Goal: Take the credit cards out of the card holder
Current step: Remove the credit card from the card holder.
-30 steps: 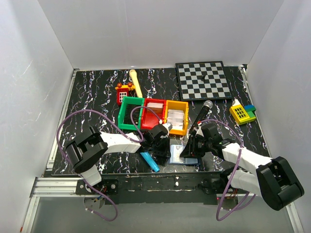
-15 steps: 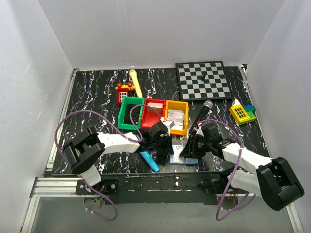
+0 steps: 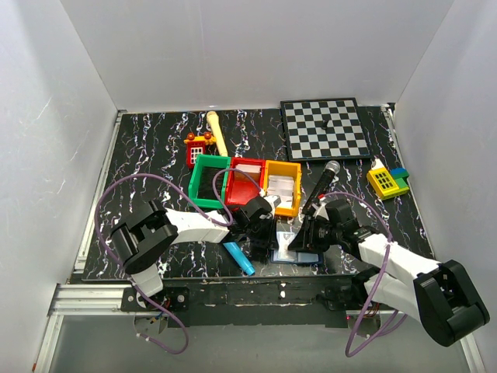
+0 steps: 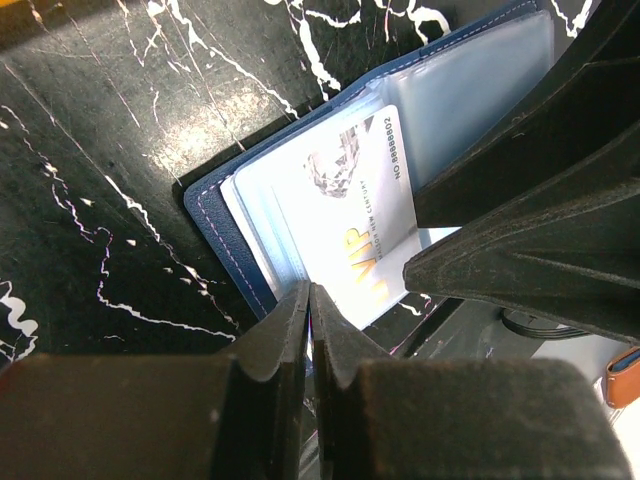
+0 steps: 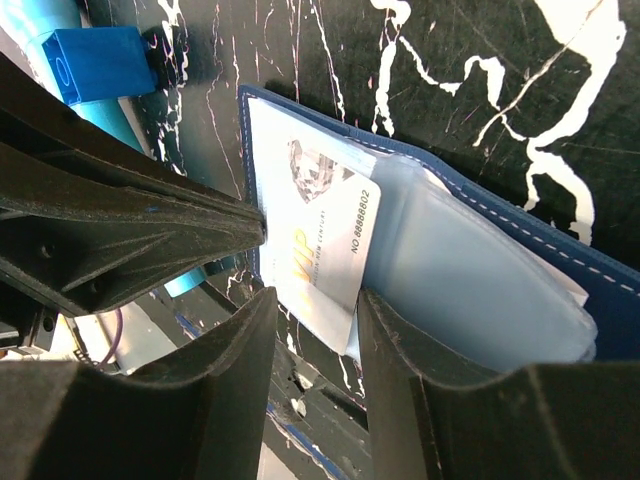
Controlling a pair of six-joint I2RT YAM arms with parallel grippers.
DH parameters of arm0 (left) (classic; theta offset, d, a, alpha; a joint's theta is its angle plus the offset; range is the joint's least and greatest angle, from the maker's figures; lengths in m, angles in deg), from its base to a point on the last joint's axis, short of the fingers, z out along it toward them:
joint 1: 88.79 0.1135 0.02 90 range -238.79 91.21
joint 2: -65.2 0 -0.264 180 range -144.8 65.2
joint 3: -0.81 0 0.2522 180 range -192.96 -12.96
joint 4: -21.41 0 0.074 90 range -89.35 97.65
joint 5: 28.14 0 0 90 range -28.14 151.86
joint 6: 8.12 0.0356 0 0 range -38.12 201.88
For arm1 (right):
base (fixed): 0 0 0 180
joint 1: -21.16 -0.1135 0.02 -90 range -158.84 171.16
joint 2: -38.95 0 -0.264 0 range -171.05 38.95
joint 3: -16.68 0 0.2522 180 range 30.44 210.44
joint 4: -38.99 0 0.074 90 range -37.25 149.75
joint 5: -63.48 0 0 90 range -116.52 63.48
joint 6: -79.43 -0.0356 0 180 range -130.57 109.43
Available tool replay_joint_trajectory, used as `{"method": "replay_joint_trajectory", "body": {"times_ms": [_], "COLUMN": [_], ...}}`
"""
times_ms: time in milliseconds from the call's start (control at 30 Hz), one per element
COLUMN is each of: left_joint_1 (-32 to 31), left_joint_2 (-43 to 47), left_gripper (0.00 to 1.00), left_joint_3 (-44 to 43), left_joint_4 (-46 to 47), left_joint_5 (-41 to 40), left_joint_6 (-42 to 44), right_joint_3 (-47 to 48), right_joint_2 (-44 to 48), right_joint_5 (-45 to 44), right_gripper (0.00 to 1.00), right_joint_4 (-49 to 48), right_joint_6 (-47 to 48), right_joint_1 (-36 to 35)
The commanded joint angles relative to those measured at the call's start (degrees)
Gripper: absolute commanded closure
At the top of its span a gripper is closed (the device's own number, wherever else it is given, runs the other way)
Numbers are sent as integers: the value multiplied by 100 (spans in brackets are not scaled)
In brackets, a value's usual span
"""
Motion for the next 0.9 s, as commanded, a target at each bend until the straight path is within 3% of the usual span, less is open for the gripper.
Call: {"method": "replay_joint_trajectory", "body": {"times_ms": [0,433,867], "left_joint_1": [3,3,3], "left_joint_2": [-123,-167,-150], "left_gripper": [96,96,96], "left_joint_3": [-53,87,149], "left_joint_4": [-136,5,84], "left_joint_5": [-63,-46,-19], "left_joint_6": [-1,-54,-45], "right_joint_3": [-80,-388,-388], "right_joint_2": [79,659,370], "right_joint_5": [197,478,926], "right_gripper": [54,55,59], "right_joint_4": [-352,-950,-1249], "right_joint_6": [-55,-258,-258], "right_joint_1": [59,173,190]}}
